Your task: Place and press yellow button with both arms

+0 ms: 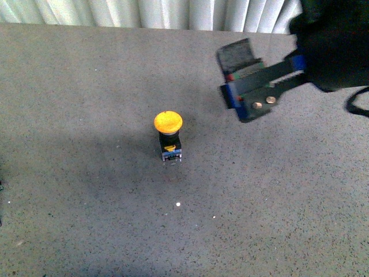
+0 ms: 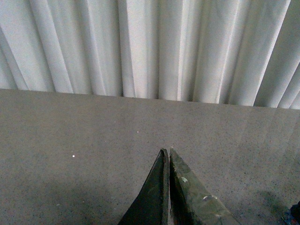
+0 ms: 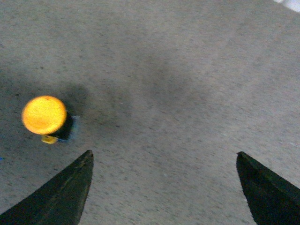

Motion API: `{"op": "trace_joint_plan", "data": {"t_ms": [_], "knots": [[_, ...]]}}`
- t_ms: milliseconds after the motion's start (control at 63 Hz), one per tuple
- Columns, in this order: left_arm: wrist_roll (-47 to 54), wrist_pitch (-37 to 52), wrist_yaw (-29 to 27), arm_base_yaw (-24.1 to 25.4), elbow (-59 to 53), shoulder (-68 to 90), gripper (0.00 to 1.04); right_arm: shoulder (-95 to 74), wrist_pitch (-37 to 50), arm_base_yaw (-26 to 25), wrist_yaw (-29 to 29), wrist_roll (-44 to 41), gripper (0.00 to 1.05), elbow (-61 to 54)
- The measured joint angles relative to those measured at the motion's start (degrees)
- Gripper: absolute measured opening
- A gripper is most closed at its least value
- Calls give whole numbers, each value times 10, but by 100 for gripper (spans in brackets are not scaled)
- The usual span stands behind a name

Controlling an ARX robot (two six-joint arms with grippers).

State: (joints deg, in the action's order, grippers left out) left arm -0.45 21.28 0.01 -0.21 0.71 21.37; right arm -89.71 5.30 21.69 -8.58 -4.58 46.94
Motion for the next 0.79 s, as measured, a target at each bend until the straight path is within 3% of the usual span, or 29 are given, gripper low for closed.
{"op": "trace_joint_plan", "data": {"t_ms": [111,444,651,714,794], "knots": [[0,-33,0,0,0,-35,2,-70,-11,44,5,54,55,55],[0,-87,0,0,0,-89,2,-145,-42,70,7,94,2,121],[0,-114,0,0,0,-115,2,-157,-49,77,18,100,1,132],[0,-195,0,0,0,-176,2,-160,-51,79,23,101,1,136],[0,-209,0,0,0,-202,2,-164,-54,79,27,104,1,138]]}}
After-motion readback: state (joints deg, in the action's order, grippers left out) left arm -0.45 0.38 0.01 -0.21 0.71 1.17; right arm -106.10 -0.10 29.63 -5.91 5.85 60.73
